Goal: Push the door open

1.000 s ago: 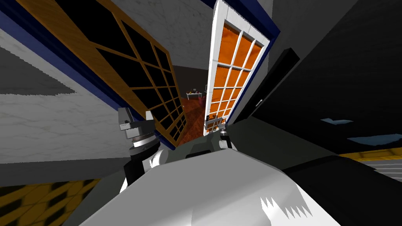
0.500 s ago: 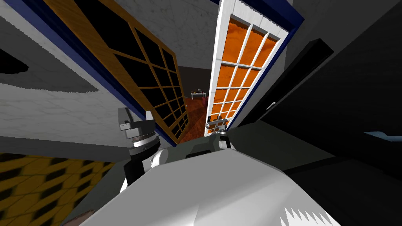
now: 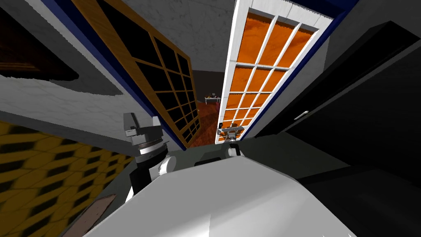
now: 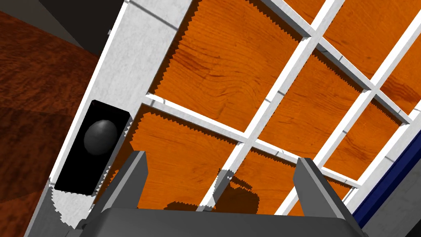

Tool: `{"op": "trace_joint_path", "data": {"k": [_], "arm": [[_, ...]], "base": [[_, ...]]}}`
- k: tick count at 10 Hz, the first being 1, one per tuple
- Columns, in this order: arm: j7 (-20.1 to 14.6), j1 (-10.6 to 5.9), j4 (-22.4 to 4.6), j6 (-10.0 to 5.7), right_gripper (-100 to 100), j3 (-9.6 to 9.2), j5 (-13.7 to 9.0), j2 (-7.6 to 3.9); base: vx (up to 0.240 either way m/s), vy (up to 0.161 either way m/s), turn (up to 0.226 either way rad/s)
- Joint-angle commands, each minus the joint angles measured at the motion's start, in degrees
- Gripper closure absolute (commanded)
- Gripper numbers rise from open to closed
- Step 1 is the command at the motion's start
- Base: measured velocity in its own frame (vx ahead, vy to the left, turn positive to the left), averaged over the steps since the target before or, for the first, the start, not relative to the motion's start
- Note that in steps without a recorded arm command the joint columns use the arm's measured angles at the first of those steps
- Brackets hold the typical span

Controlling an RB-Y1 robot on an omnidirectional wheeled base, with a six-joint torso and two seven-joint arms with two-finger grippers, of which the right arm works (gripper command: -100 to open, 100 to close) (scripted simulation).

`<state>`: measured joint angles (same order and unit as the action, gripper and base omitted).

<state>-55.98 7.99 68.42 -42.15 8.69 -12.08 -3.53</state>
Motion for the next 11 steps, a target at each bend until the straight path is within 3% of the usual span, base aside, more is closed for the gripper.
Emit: {"op": "trace_joint_path", "data": {"k": [1, 11], "arm": [[-2.18, -0.53, -1.86, -0.31, -100, 0.35, -0.37, 0.35], [-12.96, -4.47, -13.39, -2.34, -100, 2.34, -2.37, 2.53]], "base": [[0.000, -0.100, 0.117], [-0.023, -0.090, 0.205]]}}
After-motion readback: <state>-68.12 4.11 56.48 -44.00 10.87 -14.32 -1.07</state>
